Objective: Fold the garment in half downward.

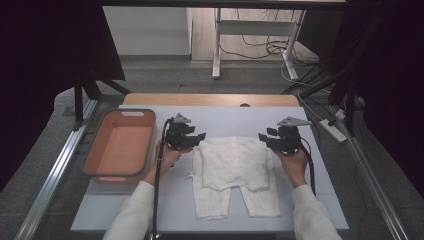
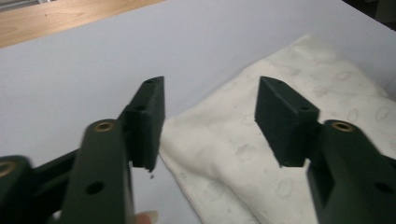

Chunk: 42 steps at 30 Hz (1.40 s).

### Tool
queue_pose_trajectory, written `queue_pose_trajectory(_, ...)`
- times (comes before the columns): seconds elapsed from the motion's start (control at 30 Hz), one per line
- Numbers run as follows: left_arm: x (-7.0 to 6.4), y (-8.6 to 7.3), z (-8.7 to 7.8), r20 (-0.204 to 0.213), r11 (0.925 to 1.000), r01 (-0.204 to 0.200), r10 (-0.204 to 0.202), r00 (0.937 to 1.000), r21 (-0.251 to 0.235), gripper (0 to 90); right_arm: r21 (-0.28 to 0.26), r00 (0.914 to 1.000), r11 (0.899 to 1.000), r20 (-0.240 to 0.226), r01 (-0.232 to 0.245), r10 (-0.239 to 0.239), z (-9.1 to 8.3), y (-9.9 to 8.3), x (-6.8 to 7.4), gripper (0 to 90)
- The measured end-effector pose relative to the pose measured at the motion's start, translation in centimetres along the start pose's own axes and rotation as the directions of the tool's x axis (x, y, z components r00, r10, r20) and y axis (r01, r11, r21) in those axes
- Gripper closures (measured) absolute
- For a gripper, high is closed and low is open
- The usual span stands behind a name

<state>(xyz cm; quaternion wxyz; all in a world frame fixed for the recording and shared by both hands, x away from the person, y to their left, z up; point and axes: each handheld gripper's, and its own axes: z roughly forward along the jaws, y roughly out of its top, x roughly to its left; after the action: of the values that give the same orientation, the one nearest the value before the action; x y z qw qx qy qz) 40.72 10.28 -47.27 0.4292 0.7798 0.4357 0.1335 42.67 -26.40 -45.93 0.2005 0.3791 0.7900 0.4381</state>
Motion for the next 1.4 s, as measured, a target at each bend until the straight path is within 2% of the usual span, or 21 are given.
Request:
queue_pose_trajectory(0.13,-0.4,0.0,-0.3,0.007,0.9997,-0.023,0.022,0.9997,0.007,35.0,0.003,1.0000,1.000,-0.010,-0.001,0.001,0.0,0.0,0.2,45.1)
queue_pose_trajectory(0.33,-0.9,0.0,-0.5,0.026,0.9983,-0.049,0.048,0.9985,0.031,33.3,0.014,0.9997,1.000,-0.025,0.005,-0.004,0.0,-0.3,0.6,43.8)
queue_pose_trajectory(0.57,-1.2,-0.2,-0.6,0.033,0.9977,-0.055,0.054,0.9980,0.040,33.2,0.034,0.9995,0.999,-0.029,0.010,-0.009,0.2,-0.9,1.0,42.9)
queue_pose_trajectory(0.63,-1.3,-0.4,-0.6,0.053,0.9983,-0.046,0.044,0.9976,0.036,33.2,0.039,0.9994,0.999,-0.032,0.011,-0.009,0.1,-1.1,1.1,42.8)
queue_pose_trajectory(0.93,-2.1,-0.8,-0.8,0.058,0.9963,-0.071,0.068,0.9960,0.050,33.3,0.062,0.9987,0.998,-0.041,0.031,-0.029,-0.2,-1.9,1.8,41.8)
queue_pose_trajectory(1.23,-2.9,-1.3,-0.6,0.067,0.9926,-0.094,0.089,0.9938,0.077,33.3,0.062,0.9981,0.998,-0.058,0.027,-0.023,-0.7,-2.3,2.0,40.8)
queue_pose_trajectory(1.4,-3.2,-2.2,-0.7,0.068,0.9908,-0.097,0.091,0.9936,0.095,33.4,0.066,0.9978,0.997,-0.063,0.027,-0.023,-1.2,-2.9,2.3,40.0)
